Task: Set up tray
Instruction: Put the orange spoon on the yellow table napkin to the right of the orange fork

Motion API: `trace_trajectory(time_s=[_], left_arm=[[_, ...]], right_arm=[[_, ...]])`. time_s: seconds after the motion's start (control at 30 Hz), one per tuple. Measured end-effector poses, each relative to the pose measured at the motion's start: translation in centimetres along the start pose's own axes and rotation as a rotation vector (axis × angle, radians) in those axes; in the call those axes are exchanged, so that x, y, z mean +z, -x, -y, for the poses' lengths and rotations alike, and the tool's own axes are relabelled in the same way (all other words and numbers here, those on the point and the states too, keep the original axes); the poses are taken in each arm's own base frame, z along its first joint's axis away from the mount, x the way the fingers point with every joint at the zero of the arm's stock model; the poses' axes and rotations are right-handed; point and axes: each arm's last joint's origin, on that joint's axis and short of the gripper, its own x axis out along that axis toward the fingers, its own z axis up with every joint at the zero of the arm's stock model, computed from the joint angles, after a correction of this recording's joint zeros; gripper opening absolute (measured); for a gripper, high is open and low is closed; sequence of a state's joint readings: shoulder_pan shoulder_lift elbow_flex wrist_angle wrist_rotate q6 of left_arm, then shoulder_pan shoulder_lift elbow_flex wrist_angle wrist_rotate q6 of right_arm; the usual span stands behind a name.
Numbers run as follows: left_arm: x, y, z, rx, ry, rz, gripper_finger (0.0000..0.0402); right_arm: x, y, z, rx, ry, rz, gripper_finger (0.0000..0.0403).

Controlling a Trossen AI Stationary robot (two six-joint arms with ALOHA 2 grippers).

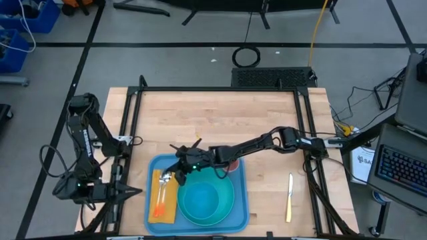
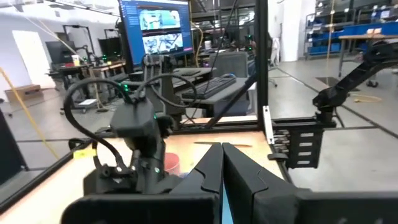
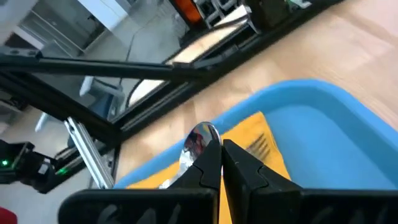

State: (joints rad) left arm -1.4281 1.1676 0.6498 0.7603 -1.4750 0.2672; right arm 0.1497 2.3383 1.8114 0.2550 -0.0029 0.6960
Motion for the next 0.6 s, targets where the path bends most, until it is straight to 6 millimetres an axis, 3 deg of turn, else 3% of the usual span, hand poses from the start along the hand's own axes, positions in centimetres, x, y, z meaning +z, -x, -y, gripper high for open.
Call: trace_trajectory(time_s=[0.37, 0.6], left_arm=[[-0.1, -0.3, -0.1, 0.032, -0.008, -0.006, 0.0010], [-0.1, -0.3, -0.1, 0.032, -0.008, -0.006, 0.0010]], right_arm=[[-1.0, -3.0, 0.9, 0.046, -0.043, -0.053, 0.0000], [-1.3, -3.4, 1.9, 0.011, -0.074, -0.085, 0.0000]])
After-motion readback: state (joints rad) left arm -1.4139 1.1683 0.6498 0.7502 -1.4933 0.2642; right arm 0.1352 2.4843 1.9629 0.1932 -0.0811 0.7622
